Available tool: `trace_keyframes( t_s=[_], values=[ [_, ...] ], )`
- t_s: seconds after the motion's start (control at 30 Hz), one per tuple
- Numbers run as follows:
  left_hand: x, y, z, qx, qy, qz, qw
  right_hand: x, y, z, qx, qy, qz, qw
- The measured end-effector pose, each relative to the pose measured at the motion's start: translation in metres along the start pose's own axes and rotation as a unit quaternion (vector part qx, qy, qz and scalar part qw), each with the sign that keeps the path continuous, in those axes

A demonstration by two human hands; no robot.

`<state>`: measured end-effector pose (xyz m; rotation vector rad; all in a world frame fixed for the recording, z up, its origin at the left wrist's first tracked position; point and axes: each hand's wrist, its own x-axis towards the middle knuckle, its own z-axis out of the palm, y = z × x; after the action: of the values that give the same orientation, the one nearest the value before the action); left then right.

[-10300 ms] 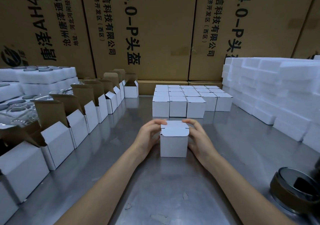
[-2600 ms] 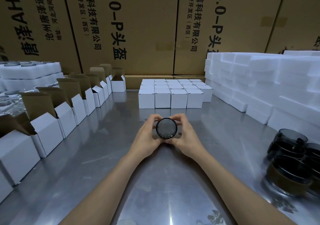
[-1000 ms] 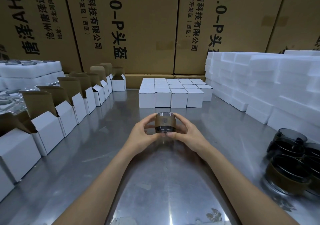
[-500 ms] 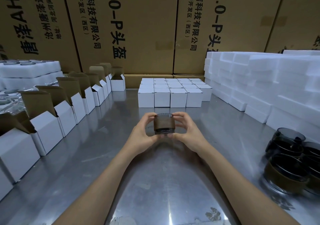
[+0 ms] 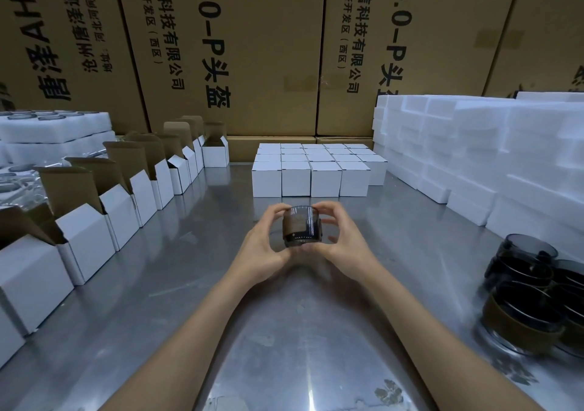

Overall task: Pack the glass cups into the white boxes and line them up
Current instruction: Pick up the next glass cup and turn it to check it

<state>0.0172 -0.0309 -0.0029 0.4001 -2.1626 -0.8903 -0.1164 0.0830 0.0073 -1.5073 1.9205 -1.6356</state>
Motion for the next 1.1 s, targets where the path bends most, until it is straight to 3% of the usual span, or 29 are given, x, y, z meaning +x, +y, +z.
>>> trace_keyframes(
  t_s=[0.13, 0.3, 0.4, 0.6, 0.73, 0.83, 1.0, 1.1],
  values=[
    [0.0007, 0.0045, 0.0001, 0.060, 0.023, 0.054, 0.996, 0.0003, 0.0013, 0.0013, -0.031, 0.006, -0.020, 0.999],
    [-0.0011, 0.0029, -0.0012, 0.012, 0.017, -0.001, 1.000, -0.0009, 0.0028, 0.0024, -0.004, -0.042, 0.018, 0.999],
    [-0.0013, 0.0029, -0.0006, -0.016, 0.003, -0.020, 1.000, -0.0008, 0.0028, 0.0016, 0.015, -0.020, 0.018, 1.000],
    [0.0001, 0.0066, 0.0004, 0.051, 0.015, 0.041, 0.998, -0.0006, 0.0013, 0.0038, -0.036, 0.008, -0.026, 0.999],
    [-0.0014, 0.0034, 0.0007, 0.019, 0.001, -0.012, 1.000, -0.0011, 0.0039, 0.0061, 0.002, -0.039, 0.019, 0.999],
    [-0.0023, -0.0002, 0.0015, -0.007, -0.017, -0.045, 0.999, -0.0006, 0.0059, 0.0069, 0.027, -0.029, 0.035, 0.999],
    [-0.0013, 0.0058, 0.0018, 0.033, -0.011, 0.017, 0.999, -0.0015, 0.0023, 0.0069, -0.016, 0.014, -0.006, 1.000],
    [-0.0018, 0.0071, 0.0008, 0.033, 0.002, 0.005, 0.999, -0.0024, 0.0004, 0.0070, -0.035, -0.005, -0.016, 0.999]
  ],
)
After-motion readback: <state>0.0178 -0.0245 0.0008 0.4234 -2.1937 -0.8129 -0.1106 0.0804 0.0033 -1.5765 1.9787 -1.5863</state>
